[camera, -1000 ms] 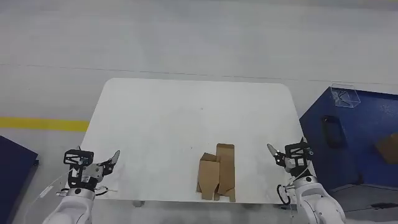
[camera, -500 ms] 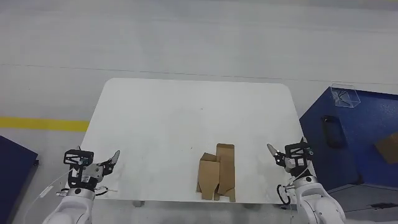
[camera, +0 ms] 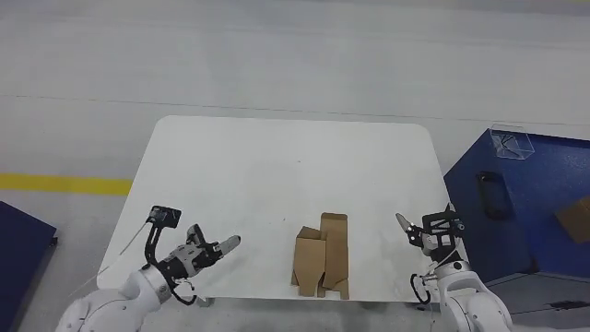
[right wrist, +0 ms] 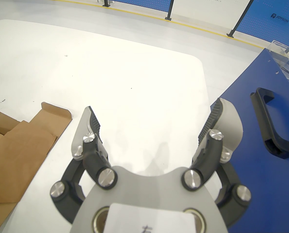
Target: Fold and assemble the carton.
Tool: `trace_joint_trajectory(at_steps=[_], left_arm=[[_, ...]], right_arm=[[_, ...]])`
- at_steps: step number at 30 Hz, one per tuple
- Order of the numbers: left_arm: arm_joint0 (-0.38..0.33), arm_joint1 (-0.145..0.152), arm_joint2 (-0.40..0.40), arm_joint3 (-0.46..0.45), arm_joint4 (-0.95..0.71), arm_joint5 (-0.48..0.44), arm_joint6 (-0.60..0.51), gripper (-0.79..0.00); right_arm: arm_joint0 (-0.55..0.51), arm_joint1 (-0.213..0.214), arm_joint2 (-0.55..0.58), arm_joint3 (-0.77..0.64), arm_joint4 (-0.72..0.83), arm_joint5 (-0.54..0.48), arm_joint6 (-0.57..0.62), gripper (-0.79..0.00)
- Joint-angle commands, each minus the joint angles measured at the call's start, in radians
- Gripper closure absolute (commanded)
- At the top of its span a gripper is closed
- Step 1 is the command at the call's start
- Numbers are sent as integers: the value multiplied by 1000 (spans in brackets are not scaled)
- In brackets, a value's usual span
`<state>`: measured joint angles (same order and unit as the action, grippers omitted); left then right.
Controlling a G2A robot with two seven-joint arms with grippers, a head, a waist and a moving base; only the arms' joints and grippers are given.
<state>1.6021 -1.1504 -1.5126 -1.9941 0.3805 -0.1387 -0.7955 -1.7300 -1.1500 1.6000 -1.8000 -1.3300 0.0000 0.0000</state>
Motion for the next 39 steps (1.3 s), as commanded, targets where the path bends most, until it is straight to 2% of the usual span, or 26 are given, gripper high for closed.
trace_joint_trajectory(at_steps=[1,8,18,21,22,23,26,27,28,33,39], left_arm=[[-74,-2,66,42,-81,52,-120,-785],[-266,-28,331,248,-70,126,-231,-785],[-439,-73,523,478,-52,112,-100,-767],[-485,-90,568,545,-95,111,-99,-699],[-500,-95,580,566,-110,109,-98,-523],[-514,-100,591,586,-119,109,-90,-431],[-548,-115,626,635,-131,103,-68,-262],[-558,-119,636,655,-134,108,-61,-163],[-568,-124,645,671,-147,113,-60,0],[-610,-141,648,726,-259,115,-71,0],[-612,-141,609,694,-375,83,-94,0]], right_arm=[[0,0,0,0,0,0,0,-785],[0,0,0,0,0,0,0,-785],[0,0,0,0,0,0,0,-785],[0,0,0,0,0,0,0,-785],[0,0,0,0,0,0,0,-785],[0,0,0,0,0,0,0,-785],[0,0,0,0,0,0,0,-785],[0,0,0,0,0,0,0,-785],[0,0,0,0,0,0,0,-785],[0,0,0,0,0,0,0,-785],[0,0,0,0,0,0,0,-785]])
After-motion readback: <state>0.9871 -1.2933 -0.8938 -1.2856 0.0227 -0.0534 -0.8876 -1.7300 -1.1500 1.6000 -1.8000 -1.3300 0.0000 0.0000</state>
